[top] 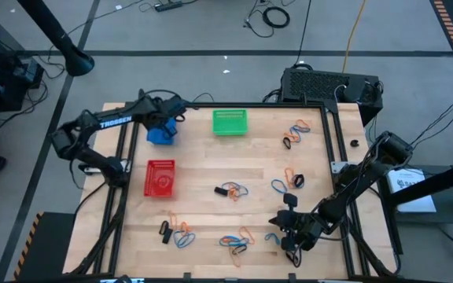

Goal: Sort rubber bands into baskets
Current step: Put the blue rubber band into the blue bin

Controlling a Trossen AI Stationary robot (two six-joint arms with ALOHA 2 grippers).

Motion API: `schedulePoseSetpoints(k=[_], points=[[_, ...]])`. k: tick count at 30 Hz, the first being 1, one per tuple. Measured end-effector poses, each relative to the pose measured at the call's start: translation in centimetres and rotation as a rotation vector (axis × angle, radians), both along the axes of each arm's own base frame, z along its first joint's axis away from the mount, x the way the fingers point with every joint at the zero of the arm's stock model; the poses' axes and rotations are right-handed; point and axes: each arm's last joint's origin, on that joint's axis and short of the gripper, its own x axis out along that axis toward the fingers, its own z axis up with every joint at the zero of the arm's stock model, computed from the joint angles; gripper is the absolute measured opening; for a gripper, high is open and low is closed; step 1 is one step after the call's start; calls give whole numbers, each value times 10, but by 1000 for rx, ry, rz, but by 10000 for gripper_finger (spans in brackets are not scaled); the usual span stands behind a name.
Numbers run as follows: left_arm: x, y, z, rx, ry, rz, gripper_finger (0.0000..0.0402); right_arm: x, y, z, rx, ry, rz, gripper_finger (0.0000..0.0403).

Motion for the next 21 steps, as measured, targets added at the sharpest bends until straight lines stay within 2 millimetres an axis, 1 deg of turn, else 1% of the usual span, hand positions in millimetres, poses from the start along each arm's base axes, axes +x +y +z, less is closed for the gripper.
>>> schedulePoseSetpoints(k=[2, 7, 15, 18, 21], points=[[0, 3, -5, -43, -4, 5, 38, 0, 0, 0, 0, 0, 2, 0], [2, 4, -10, -63, 5, 4, 77, 0, 0, 0, 1, 2, 3, 0], [6, -1, -10, -65, 4, -15, 140, 0, 0, 0, 1, 2, 4, 0], [7, -1, -10, -64, 4, -18, 155, 0, 0, 0, -1, 0, 2, 0], [7, -5, -11, -107, 0, -34, 159, 0, 0, 0, -1, 0, 1, 0]])
